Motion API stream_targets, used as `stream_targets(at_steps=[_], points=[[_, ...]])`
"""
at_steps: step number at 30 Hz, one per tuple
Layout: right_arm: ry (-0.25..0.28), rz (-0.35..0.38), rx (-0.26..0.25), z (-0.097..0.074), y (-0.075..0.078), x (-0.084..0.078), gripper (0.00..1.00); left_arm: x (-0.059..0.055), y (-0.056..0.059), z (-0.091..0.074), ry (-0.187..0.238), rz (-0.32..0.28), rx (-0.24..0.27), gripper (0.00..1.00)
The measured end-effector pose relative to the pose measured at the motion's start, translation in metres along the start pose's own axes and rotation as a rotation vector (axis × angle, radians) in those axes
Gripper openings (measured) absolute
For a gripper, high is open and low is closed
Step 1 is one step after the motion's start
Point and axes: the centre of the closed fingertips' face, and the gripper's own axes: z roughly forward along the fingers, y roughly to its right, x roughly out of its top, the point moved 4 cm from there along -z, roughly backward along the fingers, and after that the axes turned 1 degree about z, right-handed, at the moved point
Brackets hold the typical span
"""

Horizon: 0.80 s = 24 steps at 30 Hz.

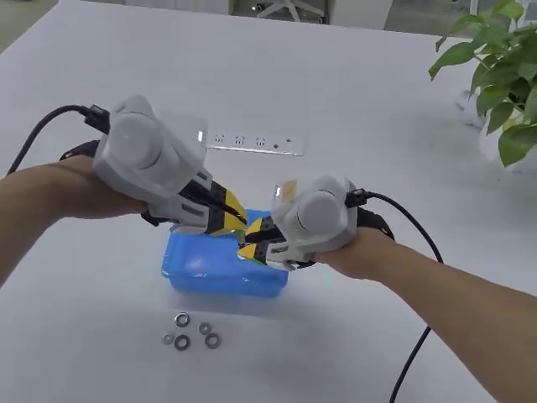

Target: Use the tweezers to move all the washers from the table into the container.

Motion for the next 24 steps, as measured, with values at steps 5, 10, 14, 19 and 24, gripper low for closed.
stream_targets(at_steps=[5, 10, 14, 19, 24], points=[[0.008, -0.003, -0.011, -0.007, -0.004, 0.007, 0.11, 0.007, 0.004, -0.008, 0.003, 0.005, 0.007, 0.05], [0.012, -0.01, -0.013, -0.013, -0.011, 0.012, 0.11, 0.014, 0.011, -0.014, 0.003, 0.008, 0.006, 0.05], [0.014, -0.021, -0.013, -0.017, -0.017, 0.016, 0.11, 0.018, 0.017, -0.02, 0.002, 0.009, 0.005, 0.05], [0.02, -0.027, -0.018, -0.021, -0.023, 0.021, 0.11, 0.023, 0.024, -0.027, 0.0, 0.01, 0.012, 0.05], [0.026, -0.033, -0.017, -0.024, -0.034, 0.024, 0.11, 0.026, 0.032, -0.032, -0.003, 0.002, 0.01, 0.04]])
